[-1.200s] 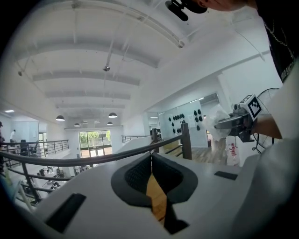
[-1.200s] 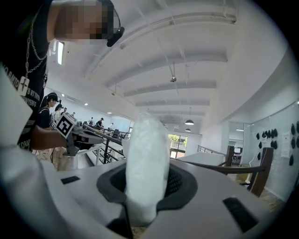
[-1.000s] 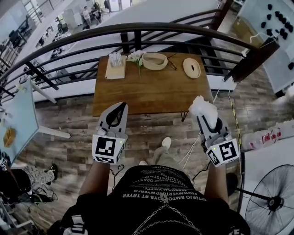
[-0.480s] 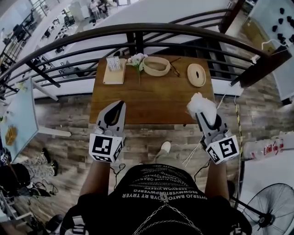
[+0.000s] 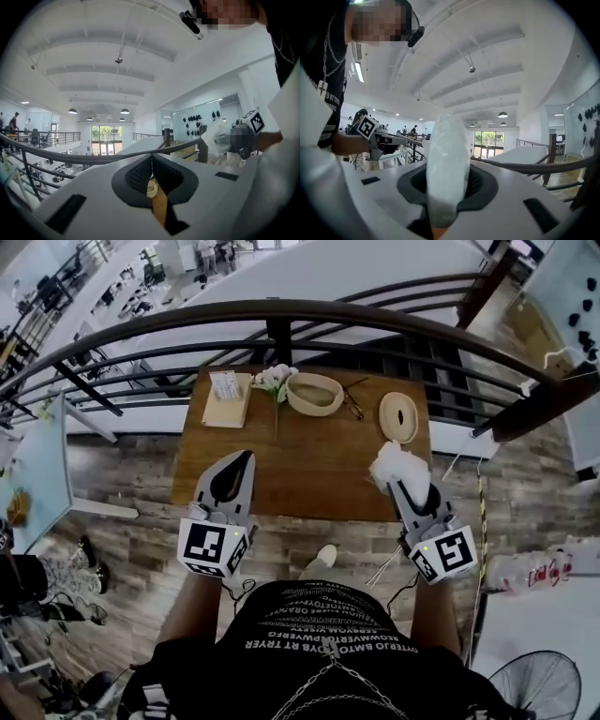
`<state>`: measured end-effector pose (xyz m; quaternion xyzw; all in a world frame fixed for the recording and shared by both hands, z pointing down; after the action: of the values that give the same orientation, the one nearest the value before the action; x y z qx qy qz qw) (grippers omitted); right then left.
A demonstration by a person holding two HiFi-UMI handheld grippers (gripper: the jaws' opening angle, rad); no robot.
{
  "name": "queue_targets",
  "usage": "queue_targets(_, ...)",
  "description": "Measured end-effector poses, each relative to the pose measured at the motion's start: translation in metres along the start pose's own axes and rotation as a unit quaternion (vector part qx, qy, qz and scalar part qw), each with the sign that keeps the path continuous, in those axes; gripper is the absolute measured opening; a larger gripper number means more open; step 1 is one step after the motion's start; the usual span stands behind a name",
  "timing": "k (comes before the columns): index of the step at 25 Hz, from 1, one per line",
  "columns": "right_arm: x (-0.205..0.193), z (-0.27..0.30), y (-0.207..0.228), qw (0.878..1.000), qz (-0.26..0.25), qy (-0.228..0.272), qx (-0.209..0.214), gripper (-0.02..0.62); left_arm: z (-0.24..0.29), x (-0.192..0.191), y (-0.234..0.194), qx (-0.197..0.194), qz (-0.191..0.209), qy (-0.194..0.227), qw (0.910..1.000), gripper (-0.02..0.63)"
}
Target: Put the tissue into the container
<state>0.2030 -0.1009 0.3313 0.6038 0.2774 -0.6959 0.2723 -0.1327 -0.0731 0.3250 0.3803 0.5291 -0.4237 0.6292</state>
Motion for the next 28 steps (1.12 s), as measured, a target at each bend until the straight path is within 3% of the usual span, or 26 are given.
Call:
queue_targets(7, -0.007, 0.018, 0.033, 1.0, 0.01, 0.001, 0.021, 0.118, 0.032, 0.01, 0.006, 0.012, -0.005, -0.008, 0.9999, 0.029)
queue_targets(16, -0.021, 0.001, 0.116, 1.0, 0.019, 0.004, -0.011, 0.118, 0.073, 0.02, 0.029, 0.046, -0.008, -0.012, 0.9988, 0.028)
queue_targets(22, -0.048, 0.013, 0.151, 0.999, 0.038, -0.017, -0.033, 0.118, 0.071, 0.004, 0.014, 0.079, -0.017, -0.038, 0.996, 0.028)
queue_targets(28, -0.07, 0.051, 0.171, 0.996, 0.05, -0.052, -0.048, 0.118, 0.088, -0.006, -0.016, 0.079, -0.015, -0.048, 0.9956, 0.028)
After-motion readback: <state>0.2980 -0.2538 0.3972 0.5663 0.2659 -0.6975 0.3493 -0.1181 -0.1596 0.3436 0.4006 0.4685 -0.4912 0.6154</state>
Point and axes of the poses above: the fingertips, and each gripper's own axes: z forward along the fingers, y to its right, x out of its top, the point moved 9 cm from there along -z, backward along the fingers
